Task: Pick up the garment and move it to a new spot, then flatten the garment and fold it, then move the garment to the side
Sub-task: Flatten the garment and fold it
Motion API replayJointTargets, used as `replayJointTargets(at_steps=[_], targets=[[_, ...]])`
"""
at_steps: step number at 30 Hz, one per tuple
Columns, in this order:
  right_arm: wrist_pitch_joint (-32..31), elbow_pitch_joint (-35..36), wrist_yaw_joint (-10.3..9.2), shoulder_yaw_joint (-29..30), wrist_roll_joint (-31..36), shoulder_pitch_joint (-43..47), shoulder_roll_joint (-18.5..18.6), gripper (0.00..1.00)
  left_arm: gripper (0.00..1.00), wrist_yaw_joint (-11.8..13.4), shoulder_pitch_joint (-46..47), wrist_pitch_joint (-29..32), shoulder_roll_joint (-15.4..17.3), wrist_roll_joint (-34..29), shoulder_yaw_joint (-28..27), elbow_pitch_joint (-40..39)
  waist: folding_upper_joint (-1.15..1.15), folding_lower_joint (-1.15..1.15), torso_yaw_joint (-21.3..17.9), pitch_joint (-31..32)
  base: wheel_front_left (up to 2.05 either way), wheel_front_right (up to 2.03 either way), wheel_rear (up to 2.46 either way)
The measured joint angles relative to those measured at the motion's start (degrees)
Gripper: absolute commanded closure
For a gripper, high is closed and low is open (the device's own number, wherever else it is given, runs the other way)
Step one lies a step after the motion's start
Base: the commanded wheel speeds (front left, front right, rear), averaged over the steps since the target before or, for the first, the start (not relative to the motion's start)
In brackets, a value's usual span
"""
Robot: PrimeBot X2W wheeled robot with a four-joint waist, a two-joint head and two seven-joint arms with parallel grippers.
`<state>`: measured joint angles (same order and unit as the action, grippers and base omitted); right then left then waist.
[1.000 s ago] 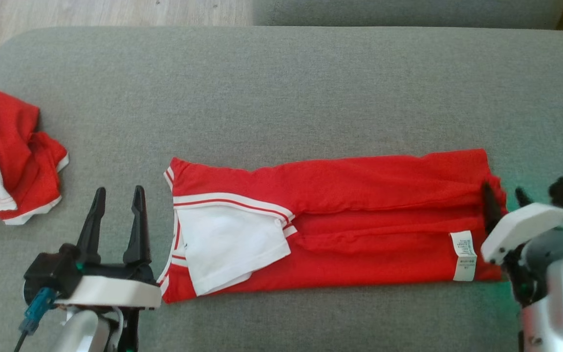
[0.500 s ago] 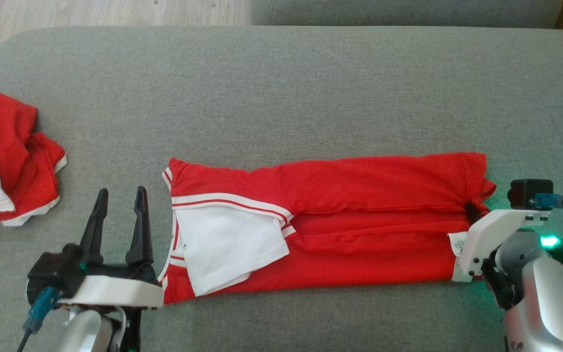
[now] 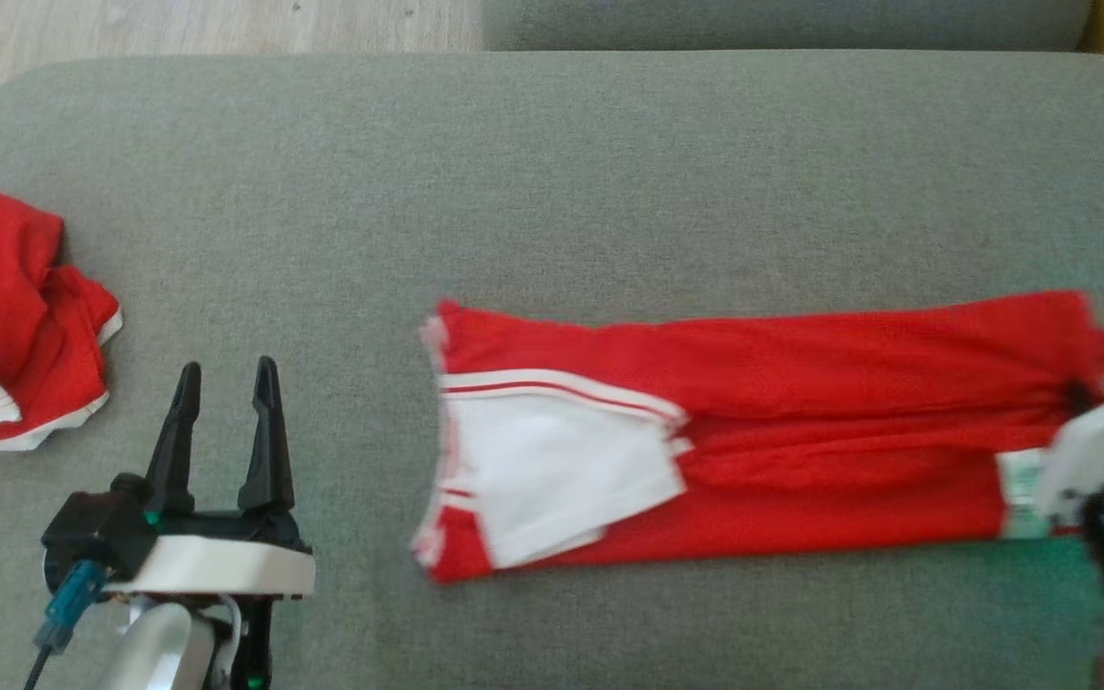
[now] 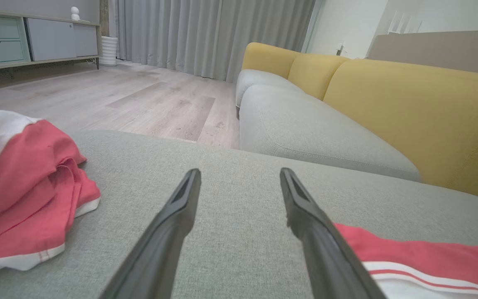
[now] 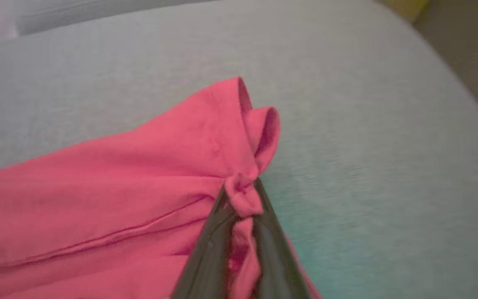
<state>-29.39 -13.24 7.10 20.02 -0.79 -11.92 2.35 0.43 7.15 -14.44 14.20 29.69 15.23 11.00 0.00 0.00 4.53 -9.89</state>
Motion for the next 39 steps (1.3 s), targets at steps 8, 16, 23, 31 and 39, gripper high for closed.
replayJointTargets(at_steps=[8,16,23,31,39], targets=[[-8.1,17.2,0.00,11.9,3.4,5.8,0.0,1.00,0.00,0.0,-0.1,0.0,0.0,-0.5,-0.2,-0.3,0.00,0.00,-0.8,0.4,0.00,0.00,0.00],[-8.8,22.9,0.00,7.7,2.9,6.9,-0.1,1.00,0.00,0.0,-0.1,0.0,-0.1,-0.5,-0.5,-0.3,0.00,0.00,-1.9,0.7,0.00,0.00,0.00],[-9.9,22.9,0.00,-11.5,-1.9,6.4,0.0,1.00,0.00,-0.9,-0.1,0.0,-0.3,-0.5,-0.4,0.0,0.00,0.00,-1.1,1.5,0.00,0.00,0.00],[-7.1,16.5,0.00,-32.1,-11.3,2.8,0.3,1.00,0.00,-1.0,-0.1,0.0,-0.3,-0.5,-0.4,0.3,0.00,0.00,0.3,1.9,0.00,0.00,0.00],[-1.4,2.4,0.00,-44.0,-16.5,-2.5,0.5,1.00,0.00,-1.8,-0.1,0.0,-0.7,-0.5,-0.1,1.5,0.00,0.00,2.4,1.5,0.00,0.00,0.00]])
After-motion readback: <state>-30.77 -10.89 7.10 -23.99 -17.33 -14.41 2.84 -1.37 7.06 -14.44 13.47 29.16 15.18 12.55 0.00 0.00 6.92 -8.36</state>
